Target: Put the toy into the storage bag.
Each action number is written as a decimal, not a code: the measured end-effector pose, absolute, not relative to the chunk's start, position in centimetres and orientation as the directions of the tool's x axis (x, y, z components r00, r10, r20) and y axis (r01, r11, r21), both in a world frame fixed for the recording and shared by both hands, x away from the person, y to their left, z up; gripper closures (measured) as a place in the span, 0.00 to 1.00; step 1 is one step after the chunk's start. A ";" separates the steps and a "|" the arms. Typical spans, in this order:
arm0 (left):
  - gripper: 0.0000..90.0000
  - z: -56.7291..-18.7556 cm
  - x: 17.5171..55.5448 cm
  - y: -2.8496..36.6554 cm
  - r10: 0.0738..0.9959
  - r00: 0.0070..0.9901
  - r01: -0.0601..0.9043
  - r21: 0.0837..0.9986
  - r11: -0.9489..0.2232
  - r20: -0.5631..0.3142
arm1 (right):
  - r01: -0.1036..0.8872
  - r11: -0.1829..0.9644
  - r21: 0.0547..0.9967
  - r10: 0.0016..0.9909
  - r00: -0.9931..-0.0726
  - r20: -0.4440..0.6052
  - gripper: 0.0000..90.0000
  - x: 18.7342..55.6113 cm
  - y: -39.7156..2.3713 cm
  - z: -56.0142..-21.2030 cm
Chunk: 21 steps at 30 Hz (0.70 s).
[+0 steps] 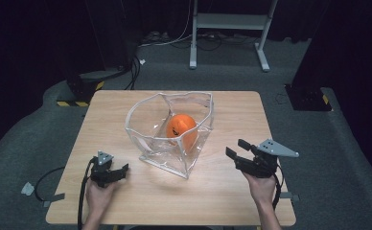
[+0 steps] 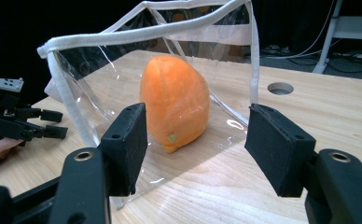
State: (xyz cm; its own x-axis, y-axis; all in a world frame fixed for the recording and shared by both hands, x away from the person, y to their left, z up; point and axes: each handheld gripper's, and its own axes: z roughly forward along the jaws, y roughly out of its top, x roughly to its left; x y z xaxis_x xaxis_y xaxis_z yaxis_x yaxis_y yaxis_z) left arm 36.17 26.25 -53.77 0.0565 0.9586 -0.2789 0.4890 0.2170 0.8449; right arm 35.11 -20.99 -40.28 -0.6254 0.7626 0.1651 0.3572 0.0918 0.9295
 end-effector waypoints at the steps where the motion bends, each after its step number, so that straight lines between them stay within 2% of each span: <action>1: 0.27 -53.8 36.2 26.3 0.959 0.056 0.489 0.845 0.217 -0.279 | 0.360 0.091 0.928 0.764 -0.624 0.167 0.43 35.1 -21.0 -40.4; 21: 0.27 -53.8 36.1 26.3 0.959 0.057 0.490 0.845 0.215 -0.277 | 0.382 0.088 0.920 0.762 -0.620 0.185 0.43 34.6 -20.8 -42.3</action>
